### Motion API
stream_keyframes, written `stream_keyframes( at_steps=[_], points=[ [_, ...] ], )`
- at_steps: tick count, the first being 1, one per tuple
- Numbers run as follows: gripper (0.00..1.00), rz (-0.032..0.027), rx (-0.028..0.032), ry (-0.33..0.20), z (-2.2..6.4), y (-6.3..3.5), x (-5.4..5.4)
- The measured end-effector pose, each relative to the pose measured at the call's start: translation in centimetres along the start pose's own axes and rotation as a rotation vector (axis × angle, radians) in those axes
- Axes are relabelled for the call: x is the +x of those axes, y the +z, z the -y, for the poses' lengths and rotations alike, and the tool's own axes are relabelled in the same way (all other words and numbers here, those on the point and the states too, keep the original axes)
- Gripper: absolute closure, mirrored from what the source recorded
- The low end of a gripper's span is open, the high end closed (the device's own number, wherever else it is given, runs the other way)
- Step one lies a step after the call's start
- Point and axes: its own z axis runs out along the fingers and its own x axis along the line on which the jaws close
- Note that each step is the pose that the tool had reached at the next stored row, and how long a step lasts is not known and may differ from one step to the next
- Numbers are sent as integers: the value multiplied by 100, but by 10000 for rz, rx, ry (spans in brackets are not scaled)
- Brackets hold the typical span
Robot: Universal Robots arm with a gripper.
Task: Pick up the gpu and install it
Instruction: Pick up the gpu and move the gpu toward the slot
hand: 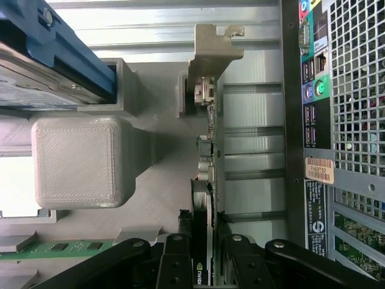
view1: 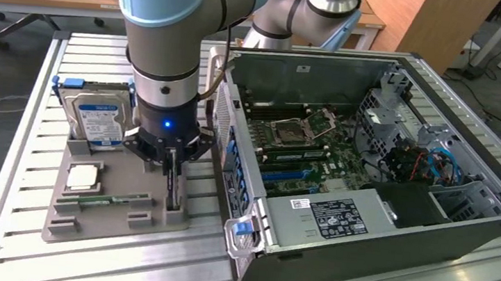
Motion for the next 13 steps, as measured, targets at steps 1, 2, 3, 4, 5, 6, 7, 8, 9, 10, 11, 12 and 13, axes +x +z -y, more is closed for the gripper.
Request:
stream_keyframes(
  at_steps=[1,2,3,4,5,6,7,8,9,10,11,12,13],
  points=[
    [74,-4,-2,-93,0,0,0],
    [74,-9,-4,-177,0,0,0],
    [74,-10,-5,-217,0,0,0],
    [74,-11,-5,-218,0,0,0],
    [74,-11,-5,-220,0,0,0],
    [74,-11,-5,-220,0,0,0],
    [74,-11,-5,-219,0,0,0],
    [74,-11,-5,-220,0,0,0],
    [74,-9,-7,-220,0,-1,-1],
    [74,-9,-8,-220,0,-7,-1],
    [74,-11,-5,-220,0,-18,-1],
    [74,-11,-5,-219,-1,-31,-1],
    [74,-11,-5,-219,-2,-42,-1]
  ],
)
